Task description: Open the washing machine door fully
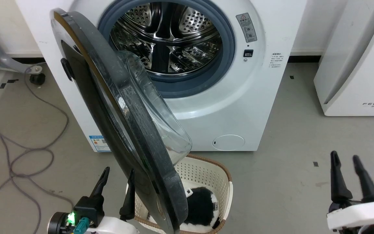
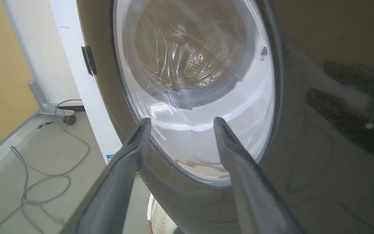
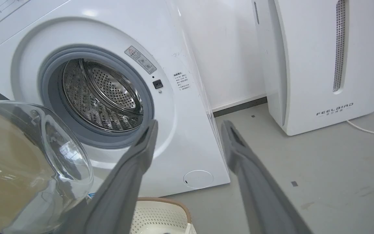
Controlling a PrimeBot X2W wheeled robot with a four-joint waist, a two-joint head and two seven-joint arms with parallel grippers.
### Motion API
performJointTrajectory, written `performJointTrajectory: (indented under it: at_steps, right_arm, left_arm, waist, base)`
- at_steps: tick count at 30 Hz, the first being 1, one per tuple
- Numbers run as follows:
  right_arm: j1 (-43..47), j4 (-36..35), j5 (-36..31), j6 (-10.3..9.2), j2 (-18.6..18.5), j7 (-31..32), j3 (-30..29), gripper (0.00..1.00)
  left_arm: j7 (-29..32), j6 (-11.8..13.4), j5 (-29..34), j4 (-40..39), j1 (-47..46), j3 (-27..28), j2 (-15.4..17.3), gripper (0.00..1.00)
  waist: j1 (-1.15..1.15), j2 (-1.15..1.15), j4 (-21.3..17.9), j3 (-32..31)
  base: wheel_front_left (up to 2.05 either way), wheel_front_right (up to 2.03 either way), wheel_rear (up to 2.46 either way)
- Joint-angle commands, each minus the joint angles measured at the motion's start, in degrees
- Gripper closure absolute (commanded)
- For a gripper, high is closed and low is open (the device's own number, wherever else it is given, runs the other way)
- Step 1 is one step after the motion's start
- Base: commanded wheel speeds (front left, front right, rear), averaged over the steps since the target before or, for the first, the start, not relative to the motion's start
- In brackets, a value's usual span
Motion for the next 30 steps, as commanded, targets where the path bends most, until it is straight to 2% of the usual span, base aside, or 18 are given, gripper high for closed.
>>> performJointTrajectory:
  at_steps: [1, 2, 7, 11, 24, 25, 26, 30]
  right_arm:
    - [1.39, -2.01, -5.95, 0.06, 0.32, -1.82, -0.36, 0.0]
    - [1.39, -2.01, -5.95, 0.06, 0.32, -1.82, -0.36, 0.0]
    - [3.07, -5.18, -16.7, 0.06, 0.53, -3.55, 1.29, 0.0]
    - [4.19, -5.97, -19.82, 0.06, 0.57, -3.25, 4.01, 0.0]
    - [4.47, -3.53, -19.86, 0.06, 0.58, -2.89, 6.2, 0.0]
    - [4.47, -3.44, -19.86, 0.06, 0.58, -2.85, 6.26, 0.0]
    - [4.45, -3.42, -19.86, 0.06, 0.58, -2.85, 6.35, 0.0]
    - [4.44, -3.56, -20.12, 0.06, 0.58, -2.81, 6.53, 0.0]
  left_arm:
    - [-0.24, 0.18, -0.05, 0.07, 0.7, 0.29, -0.15, 0.0]
    - [-0.24, 0.18, -0.05, 0.07, 0.7, 0.29, -0.15, 0.0]
    - [-0.24, 0.47, -0.15, 0.33, 0.34, 0.63, -0.23, 0.0]
    - [-0.24, 0.56, -0.21, 0.33, 0.0, 0.63, -0.32, 0.0]
    - [-0.24, 0.49, -0.18, 1.66, -0.23, 0.48, -0.46, 0.0]
    - [-0.24, 0.46, -0.25, 1.83, -0.27, 0.52, -0.46, 0.57]
    - [-0.24, 0.45, -0.39, 1.8, -0.3, 0.62, -0.47, 1.0]
    - [-0.24, 0.58, -0.65, 1.63, -0.34, 0.62, -0.55, 1.0]
  waist:
    - [0.0, 0.0, -0.17, 0.4]
    - [0.0, 0.0, -0.17, 0.4]
    - [0.0, 0.0, -0.21, 0.76]
    - [0.0, 0.0, 0.0, 1.17]
    - [0.0, 0.0, 0.55, 1.03]
    - [0.0, 0.0, 0.52, 0.97]
    - [0.0, 0.0, 0.48, 0.96]
    - [0.0, 0.0, 0.45, 0.95]
  base:
    - [0.0, 0.0, 0.0]
    - [0.0, 0.0, 0.0]
    - [0.0, 0.0, 0.0]
    - [0.0, 0.0, 0.0]
    - [0.0, 0.0, 0.0]
    - [0.0, 0.0, 0.0]
    - [0.0, 0.0, 0.0]
    - [0.0, 0.0, 0.0]
